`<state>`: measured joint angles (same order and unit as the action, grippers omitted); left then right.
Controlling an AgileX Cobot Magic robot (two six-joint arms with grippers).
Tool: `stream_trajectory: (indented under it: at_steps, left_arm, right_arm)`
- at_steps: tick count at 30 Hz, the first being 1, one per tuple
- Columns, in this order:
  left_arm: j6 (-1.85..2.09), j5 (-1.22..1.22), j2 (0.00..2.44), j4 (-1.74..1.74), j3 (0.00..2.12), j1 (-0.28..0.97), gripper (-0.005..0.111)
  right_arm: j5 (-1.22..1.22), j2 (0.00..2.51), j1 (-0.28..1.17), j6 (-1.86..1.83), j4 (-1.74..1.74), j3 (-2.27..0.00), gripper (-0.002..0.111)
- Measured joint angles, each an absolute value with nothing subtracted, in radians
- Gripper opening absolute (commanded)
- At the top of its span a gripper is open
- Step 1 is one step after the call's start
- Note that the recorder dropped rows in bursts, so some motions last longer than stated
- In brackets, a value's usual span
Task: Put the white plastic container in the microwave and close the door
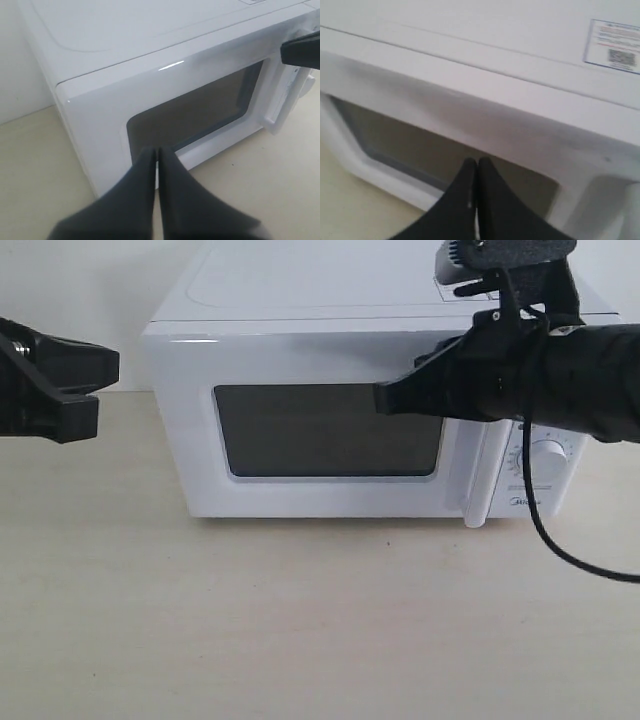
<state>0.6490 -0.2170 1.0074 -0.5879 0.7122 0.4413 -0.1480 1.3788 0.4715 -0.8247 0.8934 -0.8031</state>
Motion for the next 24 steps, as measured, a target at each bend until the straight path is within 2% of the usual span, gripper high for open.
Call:
stream_trajectory:
  at_steps: [6, 12, 24]
  left_arm:
    - [0.649, -0.227, 1.007, -0.561, 0.712, 0.441, 0.004]
    - [0.649, -0.227, 1.007, -0.561, 0.712, 0.441, 0.004]
    - [0.649, -0.227, 1.007, -0.561, 0.712, 0.441, 0.004]
  right_arm:
    - [-0.237, 1.176, 0.64, -0.817, 0.897, -0.626, 0.0]
    - [-0.194, 1.018, 0.649, -0.8, 0.901, -0.556, 0.0]
    - [-0.192, 0.956, 0.649, -0.798, 0.901, -0.555, 0.0]
